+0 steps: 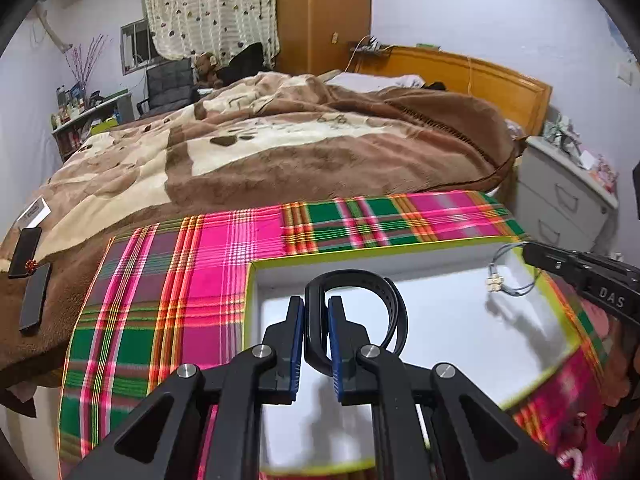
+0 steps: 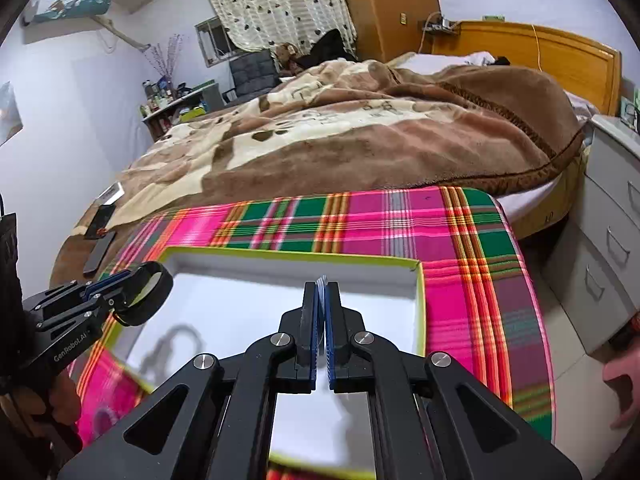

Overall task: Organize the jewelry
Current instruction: 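Carry the cuff into the yellow box with the left tool while the right tool drops the hoop there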

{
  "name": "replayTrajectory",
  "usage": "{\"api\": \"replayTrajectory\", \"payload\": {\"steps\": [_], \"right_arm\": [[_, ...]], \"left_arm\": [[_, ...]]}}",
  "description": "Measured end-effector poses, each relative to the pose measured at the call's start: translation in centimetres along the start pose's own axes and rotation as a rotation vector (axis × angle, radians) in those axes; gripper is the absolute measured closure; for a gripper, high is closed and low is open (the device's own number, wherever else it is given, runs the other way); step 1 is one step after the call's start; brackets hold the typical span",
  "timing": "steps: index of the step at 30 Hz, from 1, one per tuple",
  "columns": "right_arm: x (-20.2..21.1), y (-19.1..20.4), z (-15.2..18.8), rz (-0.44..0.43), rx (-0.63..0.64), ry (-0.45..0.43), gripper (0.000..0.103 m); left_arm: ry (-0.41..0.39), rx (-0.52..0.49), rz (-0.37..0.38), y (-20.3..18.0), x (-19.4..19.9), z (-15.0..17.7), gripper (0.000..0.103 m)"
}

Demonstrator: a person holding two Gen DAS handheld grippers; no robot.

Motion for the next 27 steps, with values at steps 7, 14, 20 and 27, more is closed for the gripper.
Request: {"api": "replayTrajectory", "payload": {"steps": [7, 14, 20, 27], "right_arm": [[-2.3, -1.9, 1.0, 0.045, -0.005, 0.051, 0.1], [-3.0, -2.6, 1.2, 0.061, -0.003, 0.071, 0.098], [-2.2, -2.5, 1.1, 0.064, 0.0, 0.058, 0.08], [1.2, -1.3, 1.2, 0.053, 0.015, 0.014, 0.08]], "left_arm": [[0.055, 0.0, -0.038, 1.1, -3.2, 1.4, 0.091], [0.083, 0.023, -0.027, 1.3, -4.2, 2.5, 0.091], [0.051, 0.046, 0.004, 1.3, -3.2, 1.9, 0.091], [-0.002, 0.052, 0.032, 0.9, 0.3, 1.2, 0.09]]}}
Point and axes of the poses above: each gripper's, at about its wrist camera, not at the fingertips, and x roughly against the way its jaws point, y to its left, z to its underside, the point moved 10 cm from there along -x, roughly the way its jaws point, and after that the axes turned 10 degrees about -y, right-handed, at the moved point
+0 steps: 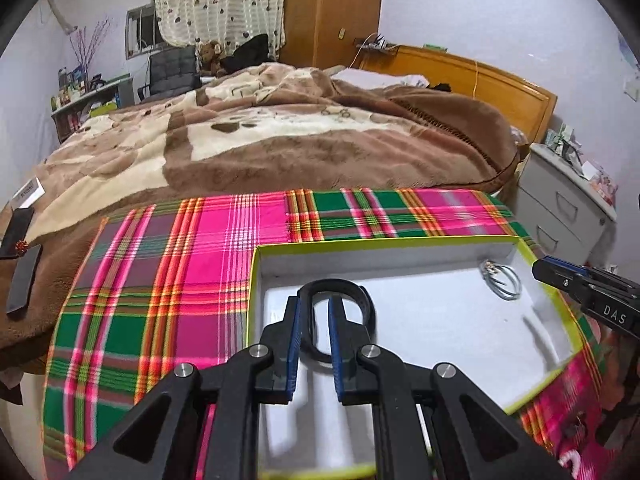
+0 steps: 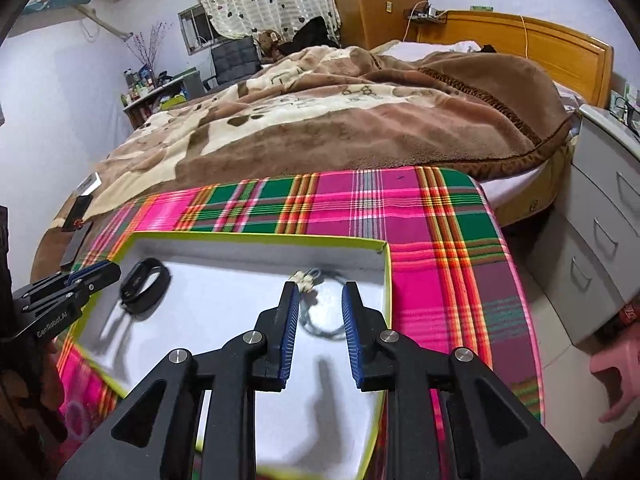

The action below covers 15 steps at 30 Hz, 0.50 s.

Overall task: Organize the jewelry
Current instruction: 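Carry the cuff into the yellow box with the left tool while the right tool drops the hoop there, then withdraw both open tools from the box back toward the remaining jewelry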

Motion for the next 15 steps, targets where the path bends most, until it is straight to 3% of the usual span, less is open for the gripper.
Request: {"api": "replayTrajectory", "payload": {"steps": [12, 15], "right_arm": [[10.6, 4.1, 2.6, -0.047, 0.046, -0.104, 0.08], [13.0, 5.1, 3.9, -0.064, 0.054, -0.122, 0.073]], "left_arm": [[-0.123, -0.022, 0.062, -2.7, 10.8, 1.7, 0.09], [-0.14, -0.021, 0.081, -3.4, 13.5, 2.8, 0.09]]}}
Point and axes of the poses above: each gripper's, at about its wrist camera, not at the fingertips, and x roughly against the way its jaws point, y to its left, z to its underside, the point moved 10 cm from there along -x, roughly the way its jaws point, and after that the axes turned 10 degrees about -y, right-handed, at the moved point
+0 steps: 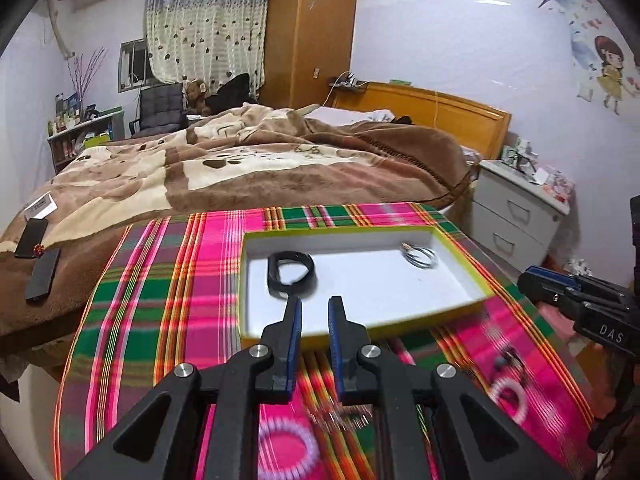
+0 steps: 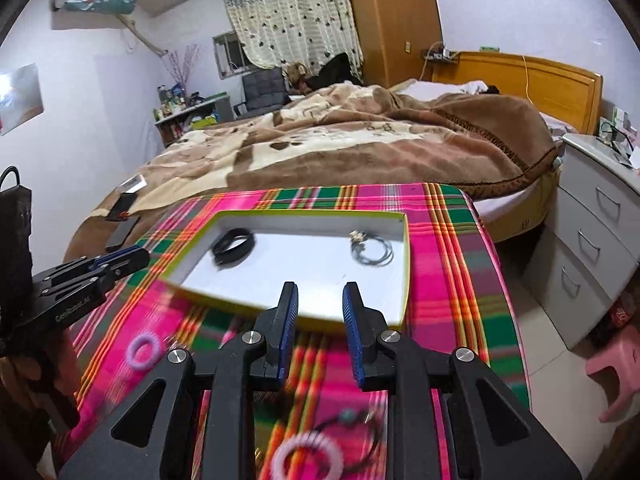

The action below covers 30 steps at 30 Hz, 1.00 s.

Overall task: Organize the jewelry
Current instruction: 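Withdraw both open tools from the box back toward the remaining jewelry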

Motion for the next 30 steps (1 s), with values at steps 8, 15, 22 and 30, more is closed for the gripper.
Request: {"api": "replayTrajectory", "payload": {"steps": [8, 15, 22, 30], "right_arm": [[4.8, 2.1, 3.5, -0.019, 0.007, -0.014, 0.067], [8.1, 3.2, 6.5, -0.022, 0.002, -0.014, 0.067], [10.2, 4.1, 8.4, -0.002, 0.036, -0.023, 0.066], [10.8, 4.7, 9.9, 0.003, 0.063, -0.004, 0.066]], "left_arm": [[-0.027, 0.002, -0.001, -1.2, 5.8, 2.5, 0.091], [-0.036, -0.008, -0.029, -1.6, 9.4, 5.0, 0.091], [-0.03, -0.013, -0.017, -2.6, 11.8, 7.0, 0.091], [-0.015, -0.026, 0.021, -4.2, 12.9, 8.6, 0.09]]}}
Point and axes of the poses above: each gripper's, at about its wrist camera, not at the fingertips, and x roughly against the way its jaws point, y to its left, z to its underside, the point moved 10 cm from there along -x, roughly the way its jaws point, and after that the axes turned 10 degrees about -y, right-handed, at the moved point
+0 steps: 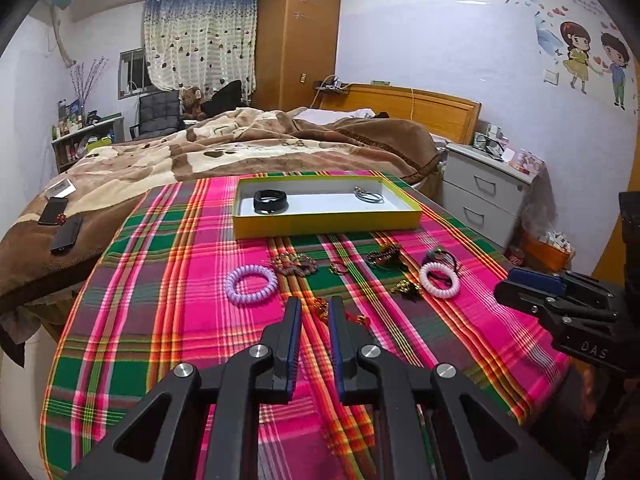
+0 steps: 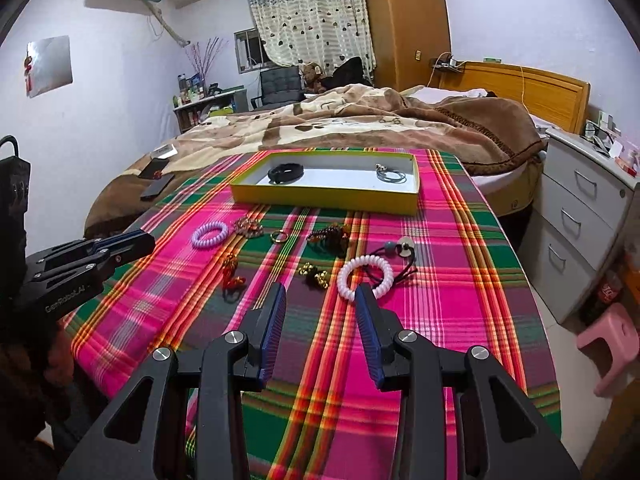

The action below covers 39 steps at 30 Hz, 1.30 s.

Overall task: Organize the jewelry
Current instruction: 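Withdraw both open tools from the box back toward the remaining jewelry, then grasp the red beaded tassel with the left tool while the right tool grasps the dark beaded bracelet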

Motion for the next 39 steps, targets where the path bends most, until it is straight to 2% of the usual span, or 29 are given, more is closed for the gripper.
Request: {"api": "replayTrajectory", "payload": {"steps": [4, 12, 14, 16, 23, 32, 36, 37, 39], "right_arm": [[-0.2, -0.1, -0.1, -0.001, -0.009, 0.001, 0.066], [-1.6, -0.2, -0.3, -0.005, -0.004, 0.009, 0.065], [-2.0, -0.3, -0.4, -0.004, -0.005, 0.01, 0.064], [-2.3, -0.5, -0.5, -0.003, -0.006, 0.011, 0.056], [-3.7, -1.0, -0.7, 0.0, -0.013, 0.023, 0.055], [-6.4, -1.6, -1.2, 0.0, -0.013, 0.051, 0.055], [-7.6, -1.6, -1.5, -0.018, -0.009, 0.073, 0.055], [-7.9, -1.6, -1.6, -0.024, -0.008, 0.079, 0.055], [-8.6, -1.5, -1.8, -0.039, -0.008, 0.094, 0.055]], "left_arm": [[0.008, 0.009, 0.009, -0.2, -0.3, 0.2, 0.082], [0.047, 0.003, 0.028, -1.1, -2.2, 0.8, 0.077], [0.054, 0.003, 0.033, -1.3, -2.7, 0.9, 0.07], [0.063, 0.007, 0.038, -1.5, -3.4, 1.0, 0.066], [0.111, 0.024, 0.036, -2.0, -5.7, 1.8, 0.066], [0.219, 0.089, 0.008, -1.0, -8.7, 3.6, 0.066], [0.242, 0.077, -0.012, -0.8, -9.3, 3.8, 0.066], [0.251, 0.07, -0.022, -0.7, -9.5, 4.0, 0.068], [0.254, 0.062, -0.033, -0.6, -9.6, 3.9, 0.079]]}}
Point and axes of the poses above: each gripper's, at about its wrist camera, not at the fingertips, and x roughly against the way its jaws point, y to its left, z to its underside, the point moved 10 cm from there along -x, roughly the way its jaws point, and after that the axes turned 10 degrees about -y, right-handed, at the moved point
